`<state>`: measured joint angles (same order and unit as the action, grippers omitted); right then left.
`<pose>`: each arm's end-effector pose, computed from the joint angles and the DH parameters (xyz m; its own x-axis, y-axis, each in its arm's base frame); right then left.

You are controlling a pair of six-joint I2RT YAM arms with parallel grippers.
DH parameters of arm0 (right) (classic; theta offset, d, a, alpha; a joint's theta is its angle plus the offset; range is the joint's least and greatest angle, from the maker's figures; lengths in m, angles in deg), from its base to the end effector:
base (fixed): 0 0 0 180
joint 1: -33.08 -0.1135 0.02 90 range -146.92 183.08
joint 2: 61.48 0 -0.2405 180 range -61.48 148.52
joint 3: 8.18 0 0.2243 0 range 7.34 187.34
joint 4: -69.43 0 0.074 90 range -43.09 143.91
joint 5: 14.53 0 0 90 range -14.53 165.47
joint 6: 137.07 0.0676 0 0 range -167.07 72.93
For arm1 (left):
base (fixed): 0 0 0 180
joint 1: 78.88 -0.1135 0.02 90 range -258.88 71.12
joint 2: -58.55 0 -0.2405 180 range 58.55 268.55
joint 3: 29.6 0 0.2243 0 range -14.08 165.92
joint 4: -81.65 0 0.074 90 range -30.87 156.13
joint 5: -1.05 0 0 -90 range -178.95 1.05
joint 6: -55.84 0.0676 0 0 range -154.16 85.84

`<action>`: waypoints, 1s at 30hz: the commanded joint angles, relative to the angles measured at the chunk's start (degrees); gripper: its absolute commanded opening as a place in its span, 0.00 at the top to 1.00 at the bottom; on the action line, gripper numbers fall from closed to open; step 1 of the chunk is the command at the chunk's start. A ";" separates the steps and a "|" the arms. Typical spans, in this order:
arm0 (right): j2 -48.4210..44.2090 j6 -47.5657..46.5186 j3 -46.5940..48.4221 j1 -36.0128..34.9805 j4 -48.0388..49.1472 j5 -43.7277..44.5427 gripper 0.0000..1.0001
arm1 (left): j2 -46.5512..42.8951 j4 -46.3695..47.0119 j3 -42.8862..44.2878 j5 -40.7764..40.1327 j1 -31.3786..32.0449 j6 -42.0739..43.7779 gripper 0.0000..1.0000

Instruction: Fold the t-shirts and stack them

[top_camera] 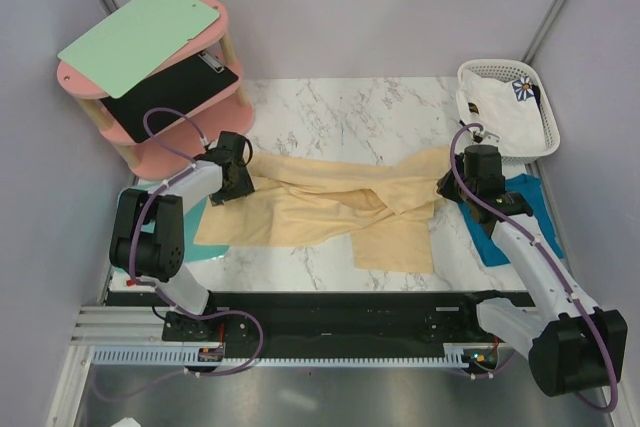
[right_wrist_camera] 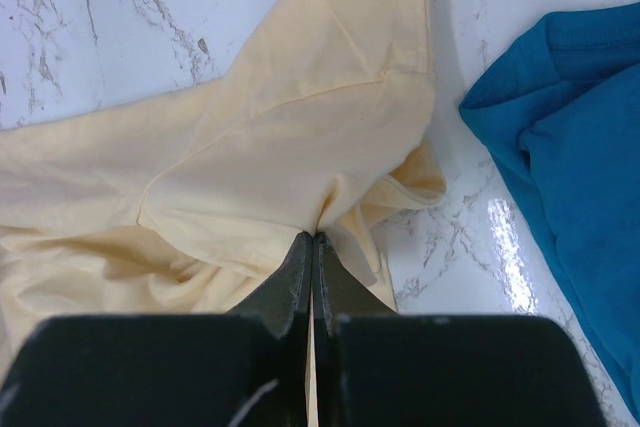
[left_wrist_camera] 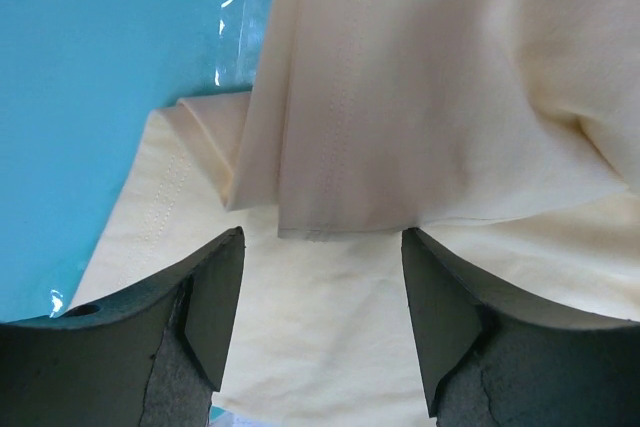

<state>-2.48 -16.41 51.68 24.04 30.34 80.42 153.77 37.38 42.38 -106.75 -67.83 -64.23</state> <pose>0.2295 0.0306 0.2355 -0.5714 0.4235 -0.7030 0.2346 0.9051 0.3546 0.2993 -0.0374 0.1367 -0.8187 -0.3262 -0.4726 -0.3958 0.9168 0.0528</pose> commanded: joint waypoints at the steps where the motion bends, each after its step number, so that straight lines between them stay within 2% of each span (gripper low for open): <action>1: 0.67 -0.33 1.01 0.16 0.63 -0.11 1.00 | -4.25 1.77 -0.30 -3.12 -0.15 -3.15 0.29; 4: 0.85 -0.42 0.84 0.16 0.98 -0.29 1.00 | -4.61 3.78 -1.10 -2.24 -0.15 -3.07 0.28; 12: 2.17 -0.95 0.93 0.16 1.34 -1.26 1.00 | 1.28 4.85 1.45 0.13 -0.33 -4.04 0.28; 19: 2.34 -0.95 0.23 0.16 1.69 -2.31 1.00 | -4.33 5.81 -0.56 1.28 -0.33 -4.39 0.30; 24: 2.96 -0.77 -0.92 0.07 2.65 -3.37 1.00 | -8.99 10.47 -4.96 2.94 -0.59 -4.04 0.30; 30: 3.23 -1.12 -0.92 0.07 2.83 -3.72 1.00 | -5.49 10.38 -3.38 4.88 -1.12 -4.48 0.30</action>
<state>0.63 -16.89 51.00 24.04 31.23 77.49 146.62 45.60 38.12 -103.45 -68.46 -66.52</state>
